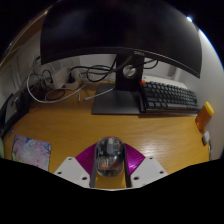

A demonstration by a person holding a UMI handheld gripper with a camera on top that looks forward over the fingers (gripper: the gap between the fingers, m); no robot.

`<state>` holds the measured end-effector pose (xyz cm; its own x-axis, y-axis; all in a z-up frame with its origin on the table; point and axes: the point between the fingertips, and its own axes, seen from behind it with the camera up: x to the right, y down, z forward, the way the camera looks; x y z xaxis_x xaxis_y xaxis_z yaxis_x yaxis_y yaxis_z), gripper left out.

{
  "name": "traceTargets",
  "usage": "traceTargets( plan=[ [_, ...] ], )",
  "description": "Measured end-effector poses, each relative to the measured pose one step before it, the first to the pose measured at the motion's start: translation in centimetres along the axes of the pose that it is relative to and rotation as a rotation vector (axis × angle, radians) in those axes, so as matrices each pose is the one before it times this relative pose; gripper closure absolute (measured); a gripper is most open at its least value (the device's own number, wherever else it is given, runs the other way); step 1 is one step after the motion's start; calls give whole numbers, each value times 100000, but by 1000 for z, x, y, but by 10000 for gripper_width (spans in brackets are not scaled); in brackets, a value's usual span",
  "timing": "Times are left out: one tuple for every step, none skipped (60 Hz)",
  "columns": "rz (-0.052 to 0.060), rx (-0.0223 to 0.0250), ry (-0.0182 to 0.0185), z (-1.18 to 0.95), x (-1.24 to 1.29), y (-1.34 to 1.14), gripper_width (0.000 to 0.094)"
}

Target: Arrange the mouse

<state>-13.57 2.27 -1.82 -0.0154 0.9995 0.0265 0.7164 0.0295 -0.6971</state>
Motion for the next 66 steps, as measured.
traceTargets(
  plan=[
    [579,-159,89,-81,6,-14,528],
    [78,52,377,-106,151,-89,531],
    [-384,144,773,-178,146,-134,531],
    [-432,208,986,-223,99,-175,530],
    [-150,237,578,-300,76,-244,530],
    [46,295,-2,-351,-60,-307,531],
    [243,219,-535,-457,-131,-403,530],
    [358,461,-462,-450,-207,-438,530],
    [578,547,-230,-491,-173,-491,530],
    [558,578,-81,-536,-179,-537,531],
    [358,474,-190,-577,-250,-538,531],
    [34,346,-396,-574,-328,-524,531],
    [66,494,-653,-475,-467,-588,530],
    [171,525,-641,-659,-435,-559,532],
    [474,646,-806,-588,-533,-573,531],
    [585,641,-922,-591,-626,-573,532],
    [83,508,-1015,-561,-666,-510,531],
    [-355,406,-1021,-584,-753,-478,531],
    [-529,488,-875,-520,-734,-446,531],
    [-291,632,-892,-500,-781,-436,532],
    [-149,621,-1005,-452,-819,-394,533],
    [-227,343,-1021,-437,-876,-308,533],
    [-502,100,-1013,-374,-915,-212,535],
    [-354,340,-1212,-258,-1052,-123,533],
    [67,-94,-1054,-275,-1056,-169,534],
    [473,281,-1536,-255,-1062,-57,534],
    [451,157,-1543,-200,-1148,11,533],
    [74,-137,-1307,-151,-1069,143,534],
    [-529,-331,-975,-75,-988,265,535],
    [-844,-485,-665,-5,-956,314,534],
    [-651,-405,-598,64,-882,360,533],
    [-344,-410,-709,46,-904,373,532],
    [-78,-390,-852,116,-982,406,534],
    [-43,-606,-1055,102,-1112,560,536],
    [-248,-855,-710,252,-913,542,537],
    [-516,-1164,-711,264,-915,684,534],
    [-485,-1087,-654,285,-868,709,533],
    [-104,-833,-660,278,-824,682,532],
    [214,-565,-671,315,-828,634,532],
    [24,-526,-582,361,-794,661,534],
    [-419,-750,-402,343,-732,724,533],
    [-780,-929,-162,362,-599,775,533],
    [-698,-1007,-127,353,-569,731,533],
    [-387,-730,-214,331,-473,685,533],
    [-477,93,-694,140,-318,841,532],
    [-5,-845,190,374,-567,413,532],
    [-722,-255,327,426,-348,539,531],
    [-1000,-443,706,416,-211,597,531],
    [-1000,-564,762,419,-140,617,531],
    [-663,-598,671,392,-146,567,528],
    [-328,-519,432,359,-130,514,529],
    [-114,-532,339,326,-109,517,528],
    [-45,-770,381,311,-60,503,528],
    [-191,-943,-8,143,152,555,526],
    [-252,-1190,611,139,38,516,519],
    [-286,43,460,63,-36,170,522],
    [-648,2231,598,77,-11,-407,521],
    [-1122,775,831,28,66,-71,523],
    [-1245,666,801,71,88,-75,518],
    [-768,167,462,68,14,49,502],
    [-159,-131,72,13,-103,71,490],
    [356,-449,33,-21,-80,113,482],
    [489,-438,-454,-7,19,173,461],
    [602,-284,-280,-145,-155,48,447],
    [283,-219,-350,-108,-140,-57,432],
    [90,-516,72,-135,-3,3,384]
  ],
)
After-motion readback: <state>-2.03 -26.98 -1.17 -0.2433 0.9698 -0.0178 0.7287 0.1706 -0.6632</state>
